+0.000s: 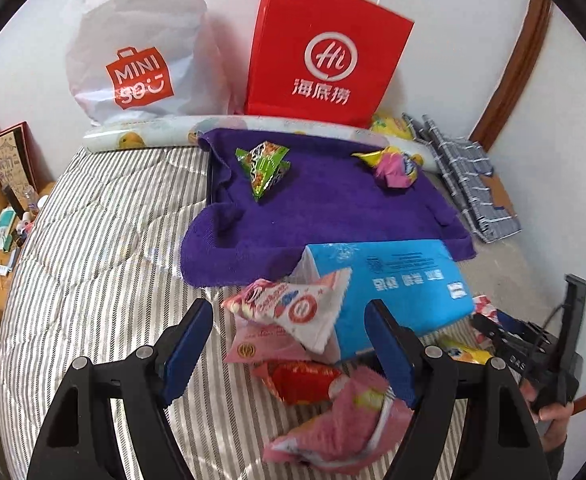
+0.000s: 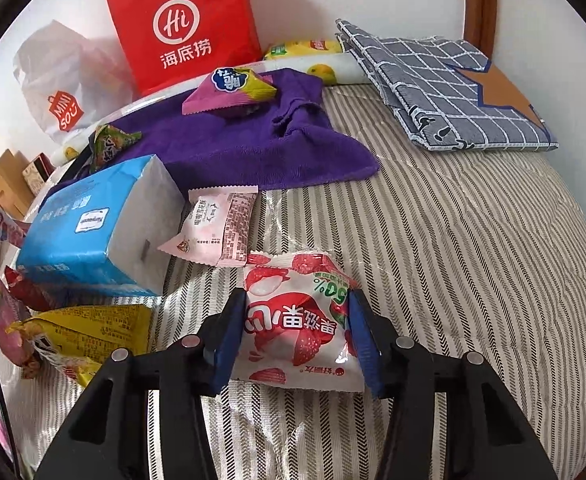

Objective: Organize snacks
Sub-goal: 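Grasp the pink stick candy with the left tool while the right tool holds the strawberry bag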

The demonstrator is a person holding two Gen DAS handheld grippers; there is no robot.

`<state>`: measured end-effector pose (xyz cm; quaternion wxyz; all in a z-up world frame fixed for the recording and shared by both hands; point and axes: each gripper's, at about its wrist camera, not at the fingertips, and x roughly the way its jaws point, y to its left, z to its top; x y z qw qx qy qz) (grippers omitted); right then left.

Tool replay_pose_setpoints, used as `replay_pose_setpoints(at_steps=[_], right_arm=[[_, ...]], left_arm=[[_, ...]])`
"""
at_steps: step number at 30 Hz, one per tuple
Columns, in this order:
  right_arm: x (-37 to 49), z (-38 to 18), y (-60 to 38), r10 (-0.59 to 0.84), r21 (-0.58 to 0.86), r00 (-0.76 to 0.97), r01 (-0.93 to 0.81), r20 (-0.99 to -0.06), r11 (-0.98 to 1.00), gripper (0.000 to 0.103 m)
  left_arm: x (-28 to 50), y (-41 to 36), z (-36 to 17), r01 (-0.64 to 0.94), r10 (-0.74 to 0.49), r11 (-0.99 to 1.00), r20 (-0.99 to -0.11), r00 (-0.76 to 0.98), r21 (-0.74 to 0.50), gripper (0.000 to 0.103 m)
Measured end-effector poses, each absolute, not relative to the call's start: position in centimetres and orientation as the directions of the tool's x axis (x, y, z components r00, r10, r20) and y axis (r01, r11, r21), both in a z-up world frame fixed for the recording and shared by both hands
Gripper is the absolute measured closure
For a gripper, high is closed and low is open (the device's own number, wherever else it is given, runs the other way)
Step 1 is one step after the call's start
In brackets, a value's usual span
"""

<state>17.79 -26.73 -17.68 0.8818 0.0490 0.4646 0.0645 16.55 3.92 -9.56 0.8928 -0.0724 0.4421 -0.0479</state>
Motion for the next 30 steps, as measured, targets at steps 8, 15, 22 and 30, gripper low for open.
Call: replay_pose_setpoints(at_steps=[8,15,22,30], right_arm=[[17.7,-17.8,-26.9,0.158,0.146,0.579,-0.068,-0.8,0.987,0.05],[17.9,-17.8,-26.9,0.168,0.151,0.578,-0.079,-0.799,0.985,0.048],[17.9,-17.8,-27.1,0.174,0.157,0.578,-0.08,-0.797,0.984,0.048],[17.7,-17.7,-26.8,0.146,0.13,0.578,-0.07,-0.803,0.989,0.048]], left_arm=[[18.2,3.9,-10.8,-0.016,-0.153,0.98,-0.791,0.593,-0.201,0.03],[18.3,5.8,-11.2,-0.051,-0.188,0.962,-0.787,0.587,-0.267,0.071],[15.8,8.5,-11.1,-0.081,-0.172,0.96,-0.79,0.588,-0.269,0.077],[12.0,11.4,-13.0,-0.13,-0.16,0.952,-0.811,0.563,-0.278,0.077]])
